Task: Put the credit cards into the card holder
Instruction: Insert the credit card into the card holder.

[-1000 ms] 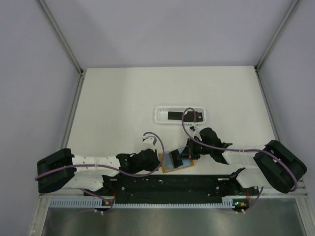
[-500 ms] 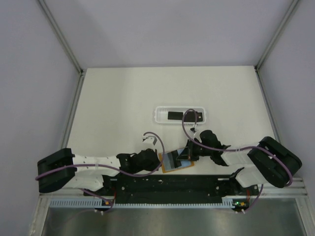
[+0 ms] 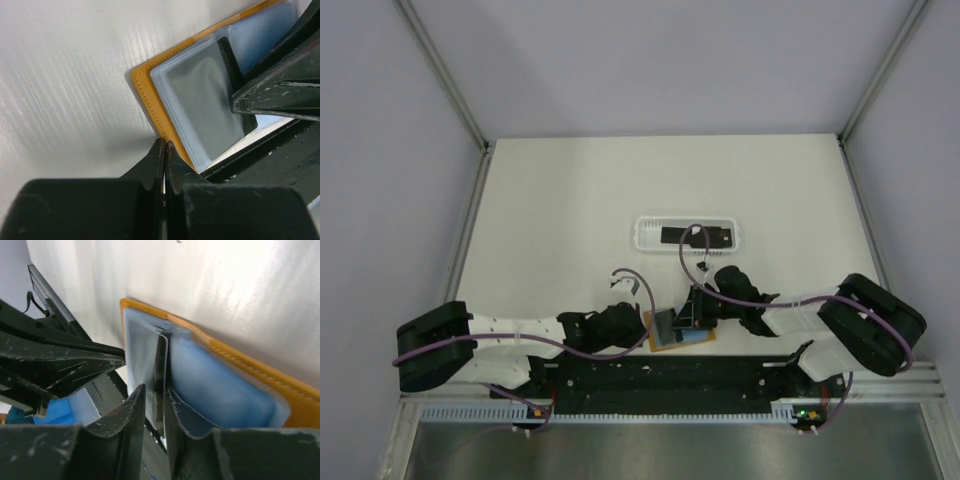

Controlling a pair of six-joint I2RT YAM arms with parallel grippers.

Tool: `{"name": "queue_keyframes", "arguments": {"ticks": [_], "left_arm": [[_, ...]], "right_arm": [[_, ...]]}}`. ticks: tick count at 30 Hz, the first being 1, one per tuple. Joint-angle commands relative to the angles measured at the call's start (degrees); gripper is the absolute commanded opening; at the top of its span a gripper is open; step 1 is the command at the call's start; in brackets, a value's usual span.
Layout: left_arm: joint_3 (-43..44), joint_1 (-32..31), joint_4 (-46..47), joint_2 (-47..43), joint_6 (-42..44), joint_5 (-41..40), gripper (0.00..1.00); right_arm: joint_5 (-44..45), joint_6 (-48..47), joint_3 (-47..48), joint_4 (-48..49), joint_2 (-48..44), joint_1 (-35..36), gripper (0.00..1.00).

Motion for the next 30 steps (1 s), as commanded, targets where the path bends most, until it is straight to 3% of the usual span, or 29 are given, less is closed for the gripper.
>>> {"name": "queue_keyframes", "arguments": {"ticks": [1, 6, 7, 9, 20, 26, 28, 30], "left_arm": [[0.21, -0.16, -1.07, 0.99, -0.16, 0.26, 0.00], [-0.06, -0.16, -0.99, 1.16, -0.33, 0.08, 0.00], [0.03, -0.16, -0.99, 1.25, -0.24, 0.09, 0.00], [0.03, -0.16, -0.90, 1.34, -0.33, 0.09, 0.00], [-0.23, -0.16, -0.72, 1.60, -0.33, 0.09, 0.00], [0.03, -0.16, -0.20, 2.04, -0.42, 0.44, 0.00], [0.29, -0.16, -0.11, 2.31, -0.33, 0.44, 0.00], [0.65, -0.16, -0.11, 2.66, -0.24, 0.44, 0.00]], "right_arm": [[4.61, -4.79, 3.60, -12.48, -5.58, 1.39, 0.28], [9.53, -9.54, 8.79, -26.82, -12.88, 1.39, 0.44], [9.98, -10.16, 9.58, -28.40, -13.50, 1.39, 0.51], [10.77, -10.77, 10.46, -31.21, -14.12, 1.39, 0.53], [17.18, -13.23, 12.75, -40.01, -17.54, 1.57, 0.53], [20.78, -14.99, 14.42, -43.09, -18.43, 1.57, 0.35], [22.02, -16.13, 15.56, -45.11, -17.81, 1.48, 0.37], [23.60, -16.93, 16.61, -46.96, -17.55, 1.48, 0.47]]}}
